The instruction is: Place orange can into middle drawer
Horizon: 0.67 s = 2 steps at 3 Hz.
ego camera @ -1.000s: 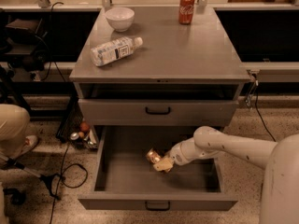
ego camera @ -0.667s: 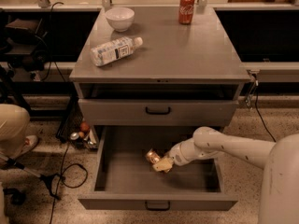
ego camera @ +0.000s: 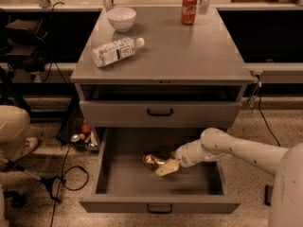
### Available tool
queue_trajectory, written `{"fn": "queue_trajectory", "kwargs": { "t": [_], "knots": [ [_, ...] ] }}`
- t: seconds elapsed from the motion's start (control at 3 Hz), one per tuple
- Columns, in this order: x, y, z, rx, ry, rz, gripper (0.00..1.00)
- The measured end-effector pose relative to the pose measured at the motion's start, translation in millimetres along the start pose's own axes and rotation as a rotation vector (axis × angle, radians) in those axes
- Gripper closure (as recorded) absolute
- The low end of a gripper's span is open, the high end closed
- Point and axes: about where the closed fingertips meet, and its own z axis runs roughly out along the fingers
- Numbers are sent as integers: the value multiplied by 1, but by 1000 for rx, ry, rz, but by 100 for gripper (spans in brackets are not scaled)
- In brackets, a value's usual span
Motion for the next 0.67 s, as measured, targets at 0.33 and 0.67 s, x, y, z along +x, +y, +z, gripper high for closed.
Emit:
{"fn": "queue_trajectory", "kwargs": {
  "t": [0.33,0.67],
  "knots": [
    [8,2,-16,-10,-30,15,0],
    [22,-4,-59,39,-75,36,0]
  ]
}}
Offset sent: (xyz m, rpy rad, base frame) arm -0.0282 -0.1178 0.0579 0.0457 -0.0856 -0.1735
